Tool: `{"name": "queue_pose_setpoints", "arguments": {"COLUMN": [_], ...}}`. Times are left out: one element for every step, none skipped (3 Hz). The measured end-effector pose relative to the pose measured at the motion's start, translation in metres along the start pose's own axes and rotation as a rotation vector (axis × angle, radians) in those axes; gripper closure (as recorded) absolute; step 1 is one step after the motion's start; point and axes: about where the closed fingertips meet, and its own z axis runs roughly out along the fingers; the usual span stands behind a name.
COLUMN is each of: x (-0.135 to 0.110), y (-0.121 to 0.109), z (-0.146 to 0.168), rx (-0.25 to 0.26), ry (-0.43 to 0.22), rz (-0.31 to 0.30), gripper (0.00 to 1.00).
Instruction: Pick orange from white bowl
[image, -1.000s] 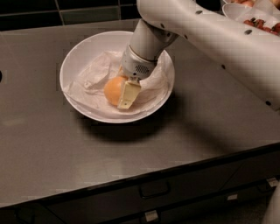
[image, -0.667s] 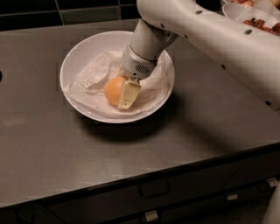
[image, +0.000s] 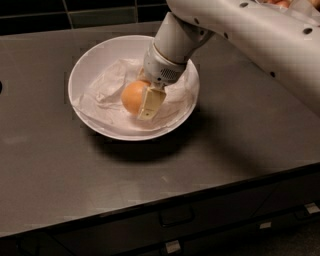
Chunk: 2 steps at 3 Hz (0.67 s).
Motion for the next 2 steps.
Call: {"name": "queue_pose_setpoints", "arguments": {"x": [-0.0082,-0.0097], "y": [0.0041,0.0048], "z": [-0.0254,-0.0285], "rx": [0.055,0.061], "ry": [0.007,0.008], "rz": [-0.016,-0.018], "gripper": [1.00,1.00]}}
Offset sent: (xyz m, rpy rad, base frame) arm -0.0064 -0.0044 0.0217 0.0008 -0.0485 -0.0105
